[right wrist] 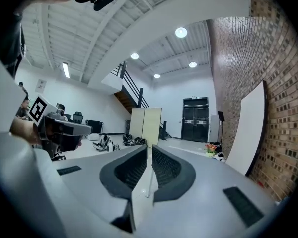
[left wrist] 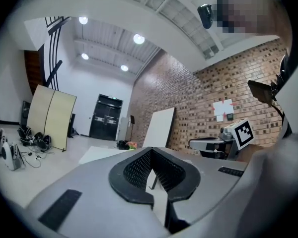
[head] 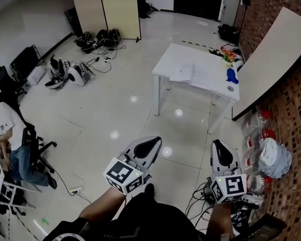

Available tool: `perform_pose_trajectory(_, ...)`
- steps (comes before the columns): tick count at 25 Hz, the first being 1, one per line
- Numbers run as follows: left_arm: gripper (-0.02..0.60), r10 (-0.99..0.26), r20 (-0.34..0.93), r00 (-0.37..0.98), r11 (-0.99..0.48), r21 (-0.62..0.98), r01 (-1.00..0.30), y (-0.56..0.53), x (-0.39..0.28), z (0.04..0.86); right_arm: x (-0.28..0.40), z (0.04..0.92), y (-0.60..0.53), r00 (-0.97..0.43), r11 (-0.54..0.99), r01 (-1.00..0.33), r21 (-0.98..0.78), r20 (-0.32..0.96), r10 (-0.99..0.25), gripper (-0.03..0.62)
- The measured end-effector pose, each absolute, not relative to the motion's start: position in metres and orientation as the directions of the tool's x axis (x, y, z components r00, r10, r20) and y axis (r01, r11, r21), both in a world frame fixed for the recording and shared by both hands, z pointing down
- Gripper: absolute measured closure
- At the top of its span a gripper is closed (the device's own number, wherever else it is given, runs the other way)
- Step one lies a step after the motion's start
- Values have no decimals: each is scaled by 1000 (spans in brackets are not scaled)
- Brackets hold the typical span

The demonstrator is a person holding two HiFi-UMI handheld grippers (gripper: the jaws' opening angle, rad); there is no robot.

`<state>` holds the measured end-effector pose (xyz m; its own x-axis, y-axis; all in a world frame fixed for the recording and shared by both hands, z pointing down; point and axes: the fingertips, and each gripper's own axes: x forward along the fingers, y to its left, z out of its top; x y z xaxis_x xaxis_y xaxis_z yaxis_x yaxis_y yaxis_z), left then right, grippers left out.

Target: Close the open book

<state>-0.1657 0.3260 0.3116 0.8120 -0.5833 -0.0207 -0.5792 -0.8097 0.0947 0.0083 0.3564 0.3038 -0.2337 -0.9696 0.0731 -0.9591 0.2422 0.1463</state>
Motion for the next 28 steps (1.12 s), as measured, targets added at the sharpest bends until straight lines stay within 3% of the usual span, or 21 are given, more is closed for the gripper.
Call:
perform_pose_trajectory(14, 586, -533, -1, 846, -838, 141, -527, 146, -156, 329, 5, 312, 178, -202, 228, -955, 188, 147, -968, 588)
perform_pose_trajectory(28, 586, -639, 39, 768, -764, 82, -640, -19, -70, 332, 100, 333, -4, -328, 358, -913, 197, 168, -930, 586)
